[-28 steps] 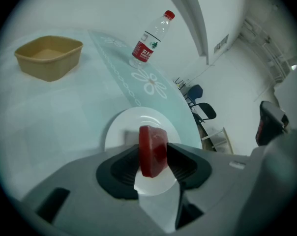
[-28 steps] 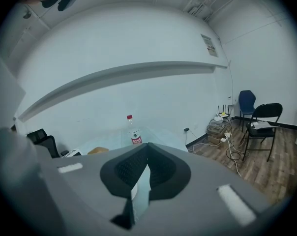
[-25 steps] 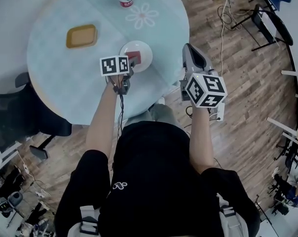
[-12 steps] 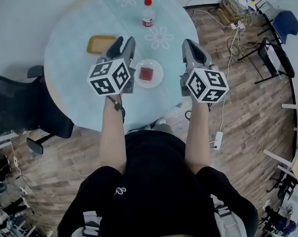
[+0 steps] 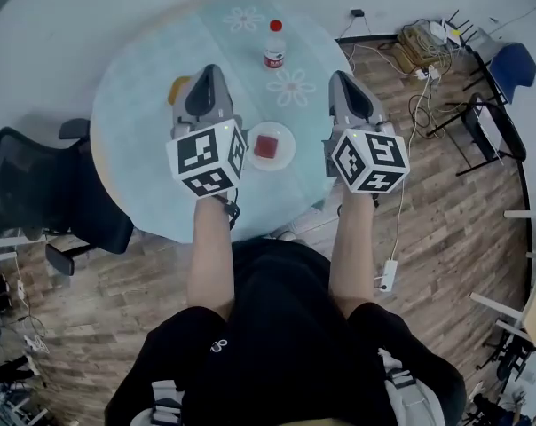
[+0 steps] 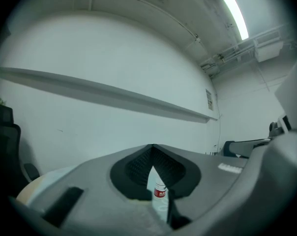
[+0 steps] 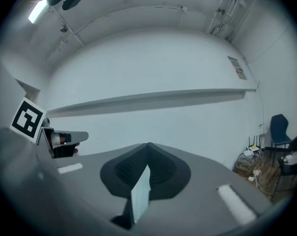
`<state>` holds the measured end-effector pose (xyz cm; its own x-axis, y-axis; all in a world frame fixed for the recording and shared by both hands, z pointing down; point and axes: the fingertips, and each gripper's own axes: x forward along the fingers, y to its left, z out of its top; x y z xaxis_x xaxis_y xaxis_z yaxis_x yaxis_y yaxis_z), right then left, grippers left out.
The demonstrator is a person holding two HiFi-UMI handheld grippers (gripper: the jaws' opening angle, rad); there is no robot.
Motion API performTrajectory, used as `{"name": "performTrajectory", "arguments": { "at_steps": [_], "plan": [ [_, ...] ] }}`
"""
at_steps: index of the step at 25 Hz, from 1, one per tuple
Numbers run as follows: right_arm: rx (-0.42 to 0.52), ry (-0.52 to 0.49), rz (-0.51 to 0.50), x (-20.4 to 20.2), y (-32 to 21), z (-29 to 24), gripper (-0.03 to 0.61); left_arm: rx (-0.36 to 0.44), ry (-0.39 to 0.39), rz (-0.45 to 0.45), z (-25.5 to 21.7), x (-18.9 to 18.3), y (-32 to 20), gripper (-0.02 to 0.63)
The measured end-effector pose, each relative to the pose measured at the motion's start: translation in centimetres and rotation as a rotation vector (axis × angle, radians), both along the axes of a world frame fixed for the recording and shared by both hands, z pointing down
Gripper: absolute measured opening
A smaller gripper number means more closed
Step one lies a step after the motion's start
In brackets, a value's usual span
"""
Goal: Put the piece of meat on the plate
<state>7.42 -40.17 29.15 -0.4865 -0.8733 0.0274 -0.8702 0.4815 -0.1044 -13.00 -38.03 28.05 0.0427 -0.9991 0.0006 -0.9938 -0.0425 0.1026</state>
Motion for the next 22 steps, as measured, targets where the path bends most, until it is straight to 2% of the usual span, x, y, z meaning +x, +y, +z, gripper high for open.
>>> {"name": "performTrajectory", "arguments": {
  "at_steps": [8, 22],
  "plan": [
    [0.028, 0.042, -0.034, -0.8, 0.9, -0.6, 0.006, 0.007, -0.039, 0.001, -0.5, 1.0, 0.1, -0.008],
    [0.051, 0.072, 0.005, 0.9, 0.5, -0.6, 0.006, -0.031, -0.016, 0.068, 1.6, 2.5, -1.4, -0.008]
  ]
}}
